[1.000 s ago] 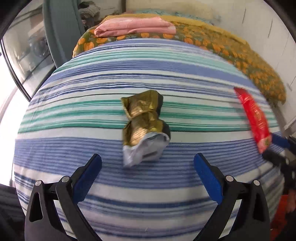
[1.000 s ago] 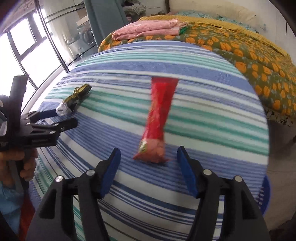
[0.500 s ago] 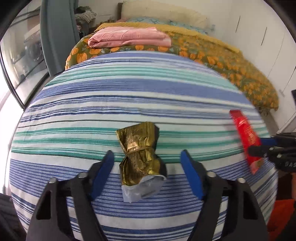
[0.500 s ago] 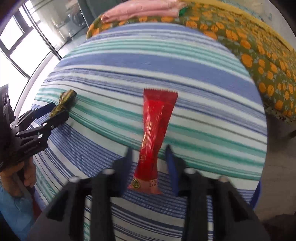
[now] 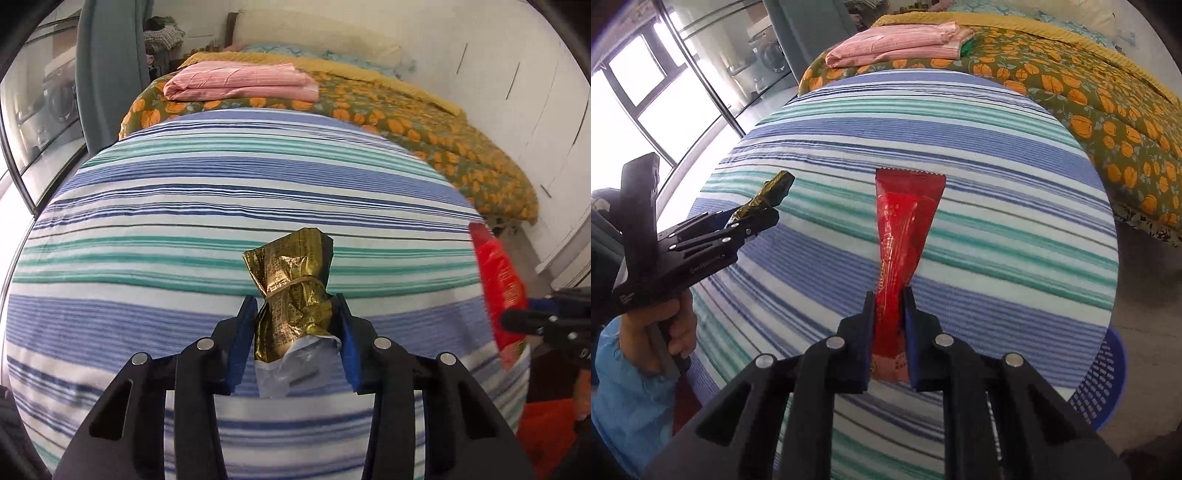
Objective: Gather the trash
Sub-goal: 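Carry the red wrapper and gold snack toward the blue wastebasket with both tools, then open both tools over the blue wastebasket to drop the wrapper and snack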
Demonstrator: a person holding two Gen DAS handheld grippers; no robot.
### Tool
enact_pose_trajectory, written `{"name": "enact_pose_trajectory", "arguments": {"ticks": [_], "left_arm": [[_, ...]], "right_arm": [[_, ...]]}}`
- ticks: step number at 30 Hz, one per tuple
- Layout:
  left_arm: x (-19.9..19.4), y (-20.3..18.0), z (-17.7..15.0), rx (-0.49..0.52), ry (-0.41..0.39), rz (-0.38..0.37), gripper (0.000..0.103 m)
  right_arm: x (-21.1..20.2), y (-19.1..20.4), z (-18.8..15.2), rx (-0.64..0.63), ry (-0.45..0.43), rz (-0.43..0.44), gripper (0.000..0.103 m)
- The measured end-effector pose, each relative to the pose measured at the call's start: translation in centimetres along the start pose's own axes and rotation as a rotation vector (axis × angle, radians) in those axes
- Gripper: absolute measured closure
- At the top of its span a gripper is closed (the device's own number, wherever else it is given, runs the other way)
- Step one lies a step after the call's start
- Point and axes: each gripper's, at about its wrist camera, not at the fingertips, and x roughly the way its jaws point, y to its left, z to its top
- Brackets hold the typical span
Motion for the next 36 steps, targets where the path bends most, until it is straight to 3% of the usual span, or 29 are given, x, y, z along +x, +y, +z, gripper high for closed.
{"name": "enact_pose_trajectory", "arguments": {"ticks": [4,11,16,23,29,36], "left_arm": [[-0.8,-1.8,-2.1,-0.023,0.016,-0.055,0.062],[-2.9,-7.5,-5.7,0.047,0.012,-0.121,0.062],[-3.9,-12.4,-7.5,0.093,0.013,-0.193,0.062],[-4.5,-21.1,-8.7,0.207,0.026,-0.306,0.062],[-2.1,-29.7,-9.1,0.286,0.086,-0.382,0.062],[3.2,-37.3,-8.9,0.323,0.120,-0.378,0.062]], "right_arm": [[-1.0,-0.4,-2.0,0.003,-0.014,0.015,0.089],[-4.4,-2.3,-5.6,0.020,-0.062,0.034,0.089],[-7.6,-5.8,-8.6,0.062,-0.095,0.022,0.089],[-11.3,-12.6,-15.4,0.197,-0.104,-0.056,0.089],[-11.8,-18.2,-17.8,0.302,-0.094,-0.113,0.089],[-10.8,-23.6,-17.1,0.328,-0.070,-0.140,0.089]]}}
